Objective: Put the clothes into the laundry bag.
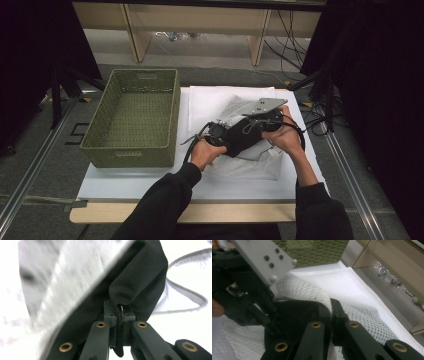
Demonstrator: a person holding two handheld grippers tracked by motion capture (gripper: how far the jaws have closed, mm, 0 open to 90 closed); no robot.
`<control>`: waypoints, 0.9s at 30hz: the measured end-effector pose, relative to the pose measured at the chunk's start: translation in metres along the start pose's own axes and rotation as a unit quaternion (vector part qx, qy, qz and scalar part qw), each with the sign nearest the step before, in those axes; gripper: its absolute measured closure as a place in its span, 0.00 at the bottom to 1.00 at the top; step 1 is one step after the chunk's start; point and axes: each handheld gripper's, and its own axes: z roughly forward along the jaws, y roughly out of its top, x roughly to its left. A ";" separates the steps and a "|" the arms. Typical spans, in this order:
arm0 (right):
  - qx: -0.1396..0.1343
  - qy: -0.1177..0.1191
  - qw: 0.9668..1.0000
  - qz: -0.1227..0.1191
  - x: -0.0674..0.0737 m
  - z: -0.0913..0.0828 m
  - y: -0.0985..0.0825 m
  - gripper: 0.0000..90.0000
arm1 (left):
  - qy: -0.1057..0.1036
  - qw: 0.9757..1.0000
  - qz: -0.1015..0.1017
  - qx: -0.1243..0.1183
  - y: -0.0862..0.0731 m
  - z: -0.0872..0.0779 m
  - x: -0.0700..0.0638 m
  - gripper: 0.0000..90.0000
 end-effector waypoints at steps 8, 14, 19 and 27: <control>0.000 0.001 1.000 0.003 0.000 -0.001 0.000 0.99 | 0.008 1.000 -0.010 -0.009 0.004 0.006 0.009 0.93; 0.004 0.000 1.000 0.004 0.001 0.001 -0.001 0.99 | -0.005 1.000 0.013 0.009 -0.007 -0.009 0.007 0.76; 0.004 -0.004 1.000 0.003 0.001 0.002 0.000 0.99 | -0.009 1.000 0.021 0.003 -0.020 -0.022 -0.002 0.70; 0.006 -0.001 1.000 0.007 0.001 0.002 -0.001 0.99 | -0.037 0.998 0.050 0.033 -0.017 -0.014 -0.004 0.84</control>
